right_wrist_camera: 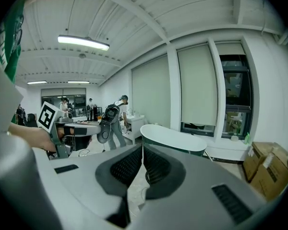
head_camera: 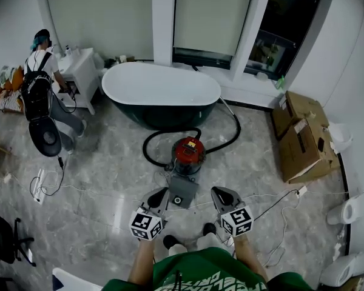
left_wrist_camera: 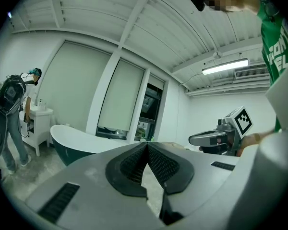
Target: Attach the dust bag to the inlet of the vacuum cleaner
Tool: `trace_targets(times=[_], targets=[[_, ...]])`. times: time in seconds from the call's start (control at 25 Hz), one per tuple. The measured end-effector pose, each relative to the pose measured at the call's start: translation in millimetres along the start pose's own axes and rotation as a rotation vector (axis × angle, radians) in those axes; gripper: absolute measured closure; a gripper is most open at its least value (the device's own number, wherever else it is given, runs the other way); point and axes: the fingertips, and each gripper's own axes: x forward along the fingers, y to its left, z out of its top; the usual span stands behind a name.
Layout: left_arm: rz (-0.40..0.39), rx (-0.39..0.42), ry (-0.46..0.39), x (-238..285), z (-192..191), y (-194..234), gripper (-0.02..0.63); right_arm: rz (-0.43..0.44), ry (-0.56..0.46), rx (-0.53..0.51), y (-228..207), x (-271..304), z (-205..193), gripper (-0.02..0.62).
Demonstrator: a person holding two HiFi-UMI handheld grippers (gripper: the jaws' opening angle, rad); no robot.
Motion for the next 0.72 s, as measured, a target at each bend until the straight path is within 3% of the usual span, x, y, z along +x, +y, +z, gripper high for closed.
trace_targets(times=[0.72], targets=[[-0.029, -0.014, 0.028, -29, -18, 4, 0.603, -0.028, 0.032, 0.019, 25, -9, -19, 0.578]])
